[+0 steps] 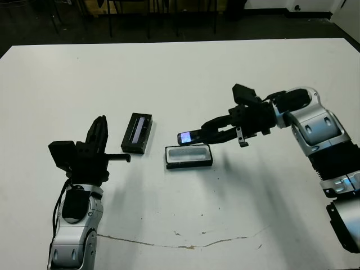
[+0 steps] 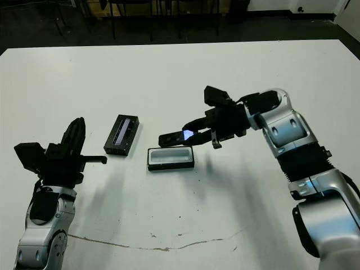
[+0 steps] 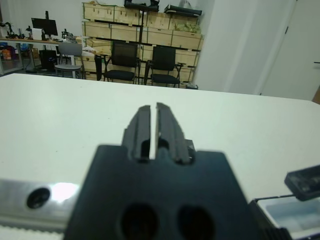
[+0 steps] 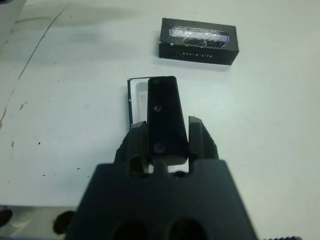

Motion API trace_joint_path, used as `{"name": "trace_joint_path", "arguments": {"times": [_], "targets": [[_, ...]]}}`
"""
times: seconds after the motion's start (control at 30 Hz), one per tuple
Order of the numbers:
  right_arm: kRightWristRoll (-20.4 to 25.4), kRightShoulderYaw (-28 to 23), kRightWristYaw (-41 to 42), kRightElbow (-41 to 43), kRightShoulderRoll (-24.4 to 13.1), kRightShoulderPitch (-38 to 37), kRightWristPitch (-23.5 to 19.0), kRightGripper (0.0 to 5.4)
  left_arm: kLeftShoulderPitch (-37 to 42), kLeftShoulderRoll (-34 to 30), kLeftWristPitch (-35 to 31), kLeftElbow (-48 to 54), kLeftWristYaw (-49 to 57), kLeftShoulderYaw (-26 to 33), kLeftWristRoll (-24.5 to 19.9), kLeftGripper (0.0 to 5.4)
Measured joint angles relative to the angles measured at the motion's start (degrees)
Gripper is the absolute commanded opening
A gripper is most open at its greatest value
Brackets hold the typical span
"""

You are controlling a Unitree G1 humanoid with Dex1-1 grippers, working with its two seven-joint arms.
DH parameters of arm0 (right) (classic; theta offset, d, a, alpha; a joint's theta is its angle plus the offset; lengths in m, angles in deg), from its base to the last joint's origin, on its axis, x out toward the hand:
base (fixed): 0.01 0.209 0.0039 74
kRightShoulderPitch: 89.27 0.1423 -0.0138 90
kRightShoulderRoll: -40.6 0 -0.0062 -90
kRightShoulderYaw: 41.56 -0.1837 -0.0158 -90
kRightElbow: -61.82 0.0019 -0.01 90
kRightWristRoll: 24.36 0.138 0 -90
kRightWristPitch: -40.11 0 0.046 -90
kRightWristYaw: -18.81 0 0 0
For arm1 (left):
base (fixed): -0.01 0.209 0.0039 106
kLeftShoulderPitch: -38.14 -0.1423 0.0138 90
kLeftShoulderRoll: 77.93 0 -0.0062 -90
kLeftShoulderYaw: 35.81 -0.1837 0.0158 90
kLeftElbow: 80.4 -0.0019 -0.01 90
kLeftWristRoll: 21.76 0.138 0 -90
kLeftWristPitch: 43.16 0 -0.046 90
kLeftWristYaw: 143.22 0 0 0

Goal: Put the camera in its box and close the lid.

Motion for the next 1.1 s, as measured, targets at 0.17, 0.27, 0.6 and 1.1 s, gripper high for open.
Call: {"name": "trace_joint_path", "arguments": {"times": [0.17,0.27,0.6,1.1], "targets": [[0.00,0.31,0.39,0.08,0.45,0.00,-1.22,0.63,0.00,0.00,0.05,0.00,0.06,-0.03,0.41,0.00],[-0.01,0.44,0.60,0.47,0.47,-0.03,-1.34,0.63,0.01,0.01,0.04,0.00,0.07,-0.07,0.53,0.00],[-1.29,1.71,0.57,1.18,0.48,-0.32,-0.38,0.63,0.00,0.18,-0.08,0.02,0.26,-0.09,0.38,0.00],[-2.57,3.07,0.09,0.91,1.00,-1.15,-1.29,0.63,-0.07,0.18,-0.07,0.02,0.37,-0.12,0.63,0.00]]}}
